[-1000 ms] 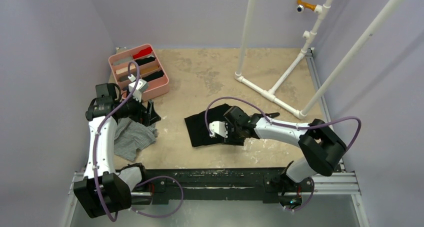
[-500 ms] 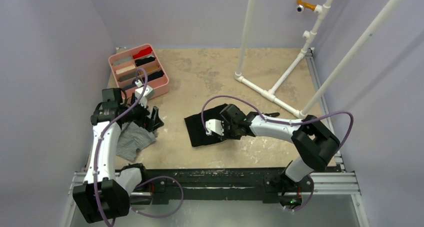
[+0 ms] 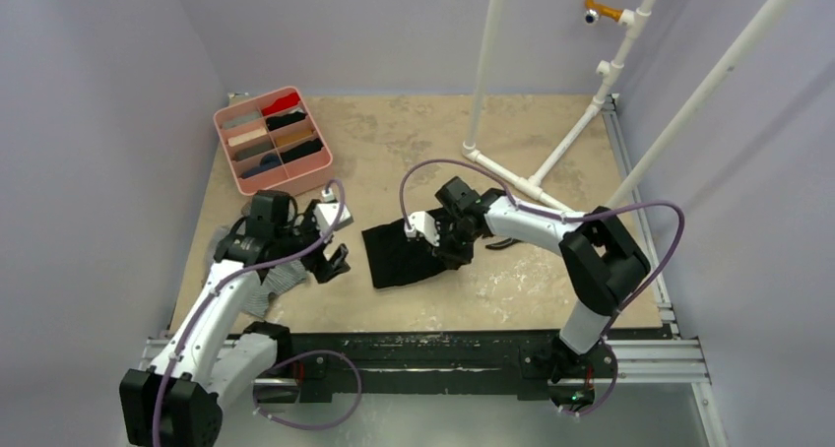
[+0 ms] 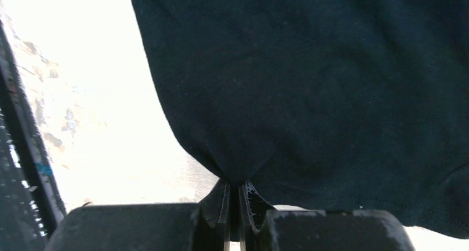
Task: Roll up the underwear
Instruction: Fold the underwear at the center of the board.
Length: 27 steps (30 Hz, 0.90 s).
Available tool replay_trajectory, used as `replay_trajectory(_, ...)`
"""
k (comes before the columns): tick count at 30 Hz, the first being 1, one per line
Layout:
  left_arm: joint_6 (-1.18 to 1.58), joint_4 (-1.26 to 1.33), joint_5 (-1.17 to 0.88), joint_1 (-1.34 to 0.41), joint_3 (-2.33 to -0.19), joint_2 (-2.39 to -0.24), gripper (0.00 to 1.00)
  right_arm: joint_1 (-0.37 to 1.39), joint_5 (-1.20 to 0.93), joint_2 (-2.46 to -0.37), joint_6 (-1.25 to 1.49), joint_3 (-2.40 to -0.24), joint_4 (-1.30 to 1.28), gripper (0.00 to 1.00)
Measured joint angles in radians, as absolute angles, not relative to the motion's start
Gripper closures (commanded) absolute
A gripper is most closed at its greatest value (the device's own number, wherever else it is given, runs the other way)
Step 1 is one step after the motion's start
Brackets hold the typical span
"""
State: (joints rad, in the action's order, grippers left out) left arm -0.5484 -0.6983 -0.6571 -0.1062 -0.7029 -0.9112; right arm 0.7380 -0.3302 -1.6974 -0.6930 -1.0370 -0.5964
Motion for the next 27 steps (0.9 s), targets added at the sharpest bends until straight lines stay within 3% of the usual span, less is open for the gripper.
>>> replay_trajectory(7, -0.623, -0.568, -0.478, -0.434, -0.634, -0.931, 0.18, 0.656, -0.464, -1.769, -0.68, -1.159, -0.694, 1.0)
replay_trajectory(16, -0.71, -0.437, -0.235, -0.791, -0.607, -1.087, 0.36, 0.638, -0.524, -1.873, -0.662, -1.211, -0.749, 1.0)
replay_trajectory(27, -0.758, -0.397, -0.099, -0.874, -0.602, -1.242, 0.44, 0.629, -0.527, -1.877, -0.654, -1.215, -0.757, 1.0)
